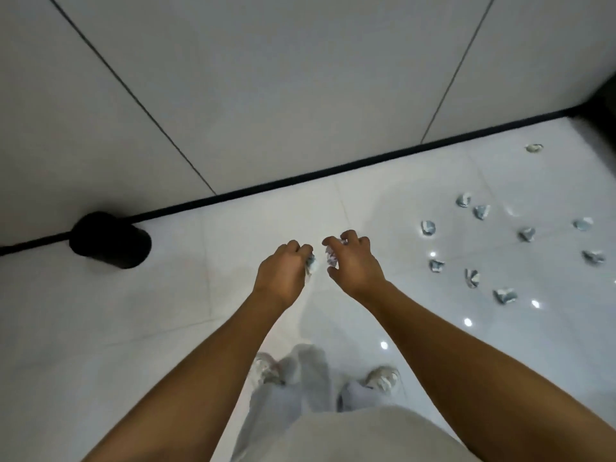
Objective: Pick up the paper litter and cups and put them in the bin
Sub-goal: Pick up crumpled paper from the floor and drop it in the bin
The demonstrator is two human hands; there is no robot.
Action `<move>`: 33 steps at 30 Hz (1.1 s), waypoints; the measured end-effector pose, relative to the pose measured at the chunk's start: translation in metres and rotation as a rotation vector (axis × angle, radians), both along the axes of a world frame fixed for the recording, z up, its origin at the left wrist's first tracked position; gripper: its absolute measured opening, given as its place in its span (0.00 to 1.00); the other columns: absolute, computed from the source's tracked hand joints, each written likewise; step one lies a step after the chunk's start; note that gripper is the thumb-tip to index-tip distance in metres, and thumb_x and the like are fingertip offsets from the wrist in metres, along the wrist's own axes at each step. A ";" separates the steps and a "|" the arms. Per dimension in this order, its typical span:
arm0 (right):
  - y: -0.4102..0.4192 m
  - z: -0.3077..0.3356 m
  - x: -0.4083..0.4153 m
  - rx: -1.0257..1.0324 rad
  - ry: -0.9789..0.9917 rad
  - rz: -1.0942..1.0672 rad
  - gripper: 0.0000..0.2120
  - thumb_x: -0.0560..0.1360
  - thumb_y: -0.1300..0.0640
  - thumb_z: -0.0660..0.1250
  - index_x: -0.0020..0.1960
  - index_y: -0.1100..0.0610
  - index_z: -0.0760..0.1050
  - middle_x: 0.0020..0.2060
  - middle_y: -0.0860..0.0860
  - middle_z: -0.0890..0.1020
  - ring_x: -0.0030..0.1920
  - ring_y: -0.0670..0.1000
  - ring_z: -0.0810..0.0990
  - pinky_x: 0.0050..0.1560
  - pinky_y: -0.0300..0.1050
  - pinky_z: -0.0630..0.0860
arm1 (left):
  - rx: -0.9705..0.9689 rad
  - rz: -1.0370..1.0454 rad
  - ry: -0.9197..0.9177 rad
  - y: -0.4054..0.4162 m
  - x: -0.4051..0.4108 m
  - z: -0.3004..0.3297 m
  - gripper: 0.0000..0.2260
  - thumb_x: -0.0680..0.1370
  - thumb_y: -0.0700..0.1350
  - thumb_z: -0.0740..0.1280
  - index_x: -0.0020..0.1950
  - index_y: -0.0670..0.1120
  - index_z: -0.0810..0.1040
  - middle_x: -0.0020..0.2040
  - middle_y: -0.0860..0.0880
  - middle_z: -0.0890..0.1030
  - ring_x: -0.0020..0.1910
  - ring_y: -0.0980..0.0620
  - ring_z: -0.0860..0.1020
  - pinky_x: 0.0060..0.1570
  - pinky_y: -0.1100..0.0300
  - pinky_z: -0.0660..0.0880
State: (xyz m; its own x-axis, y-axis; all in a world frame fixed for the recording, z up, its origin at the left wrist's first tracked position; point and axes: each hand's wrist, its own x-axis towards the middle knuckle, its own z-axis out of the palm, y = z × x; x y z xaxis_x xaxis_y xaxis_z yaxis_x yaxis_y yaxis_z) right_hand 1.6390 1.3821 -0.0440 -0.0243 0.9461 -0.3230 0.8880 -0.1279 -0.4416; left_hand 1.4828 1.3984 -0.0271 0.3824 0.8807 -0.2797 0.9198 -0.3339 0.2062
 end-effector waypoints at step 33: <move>0.274 -0.032 -0.770 -0.131 -0.004 0.713 0.23 0.76 0.58 0.66 0.69 0.49 0.68 0.66 0.53 0.66 0.65 0.57 0.65 0.53 0.47 0.75 | -0.009 0.825 -0.096 0.149 -0.749 -0.028 0.14 0.80 0.44 0.62 0.66 0.46 0.73 0.58 0.45 0.77 0.58 0.47 0.77 0.54 0.58 0.75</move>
State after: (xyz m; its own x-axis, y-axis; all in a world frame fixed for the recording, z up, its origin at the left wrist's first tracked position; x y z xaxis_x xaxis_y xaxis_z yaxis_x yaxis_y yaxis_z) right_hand 0.8690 1.6562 -0.0759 -0.6197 0.6536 -0.4344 0.7767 0.4315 -0.4588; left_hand 0.7335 1.5472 -0.0548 -0.3626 0.8865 -0.2875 0.8467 0.4423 0.2958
